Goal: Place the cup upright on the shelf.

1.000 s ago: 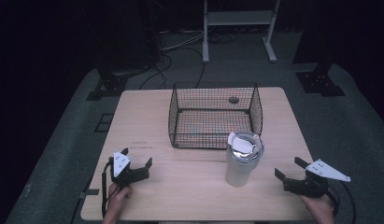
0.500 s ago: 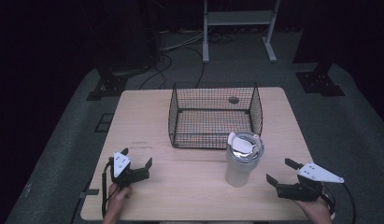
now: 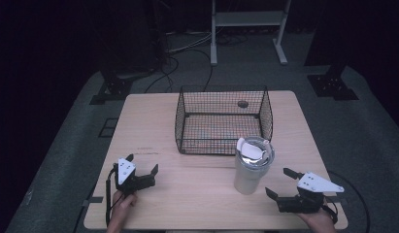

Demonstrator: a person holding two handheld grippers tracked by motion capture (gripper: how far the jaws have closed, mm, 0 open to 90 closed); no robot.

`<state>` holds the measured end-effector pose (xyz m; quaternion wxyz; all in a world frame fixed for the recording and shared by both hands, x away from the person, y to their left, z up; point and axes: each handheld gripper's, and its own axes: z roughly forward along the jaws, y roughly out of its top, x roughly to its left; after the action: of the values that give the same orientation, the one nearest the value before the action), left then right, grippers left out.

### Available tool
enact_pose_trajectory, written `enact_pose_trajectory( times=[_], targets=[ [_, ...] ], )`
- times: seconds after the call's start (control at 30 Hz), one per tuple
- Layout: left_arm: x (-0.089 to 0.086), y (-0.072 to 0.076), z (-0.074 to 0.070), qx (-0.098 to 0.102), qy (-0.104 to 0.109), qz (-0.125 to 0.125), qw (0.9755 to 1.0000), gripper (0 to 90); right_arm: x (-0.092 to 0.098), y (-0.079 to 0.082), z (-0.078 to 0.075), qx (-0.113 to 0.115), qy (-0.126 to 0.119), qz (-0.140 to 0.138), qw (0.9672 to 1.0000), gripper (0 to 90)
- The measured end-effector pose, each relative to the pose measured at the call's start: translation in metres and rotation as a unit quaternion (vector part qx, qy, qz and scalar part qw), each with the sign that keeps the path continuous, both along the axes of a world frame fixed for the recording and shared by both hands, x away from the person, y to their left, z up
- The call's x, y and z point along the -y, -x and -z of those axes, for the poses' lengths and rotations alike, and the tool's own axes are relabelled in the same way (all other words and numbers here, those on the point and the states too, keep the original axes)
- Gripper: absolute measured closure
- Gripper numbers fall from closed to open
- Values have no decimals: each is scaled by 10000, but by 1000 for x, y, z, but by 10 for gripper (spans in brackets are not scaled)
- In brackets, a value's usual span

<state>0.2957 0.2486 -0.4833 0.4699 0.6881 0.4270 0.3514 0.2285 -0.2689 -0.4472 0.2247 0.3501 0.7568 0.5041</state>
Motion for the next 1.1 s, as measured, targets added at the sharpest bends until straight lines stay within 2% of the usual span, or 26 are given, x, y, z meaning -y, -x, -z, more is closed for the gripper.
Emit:
enact_pose_trajectory(
  times=[0.27,0.43,0.83,0.97,1.07,1.1],
  targets=[
    [0,0,0,2,17,2,10000,0,-15,-3,0,-23,29,-256,9997,72],
    [-1,0,0,16,21,24,10000,0,-26,-11,0,-71,87,-382,9992,30],
    [0,1,0,63,26,58,10000,0,-40,-24,1,-115,1,-401,9991,29],
    [0,2,0,98,16,84,9999,0,-45,-28,0,-38,51,-400,9992,29],
    [0,3,0,112,18,82,9999,0,-48,-33,0,-7,-31,-404,9992,29],
    [0,3,0,112,18,82,9999,0,-49,-34,0,-11,-139,-433,9990,29]
  ],
)
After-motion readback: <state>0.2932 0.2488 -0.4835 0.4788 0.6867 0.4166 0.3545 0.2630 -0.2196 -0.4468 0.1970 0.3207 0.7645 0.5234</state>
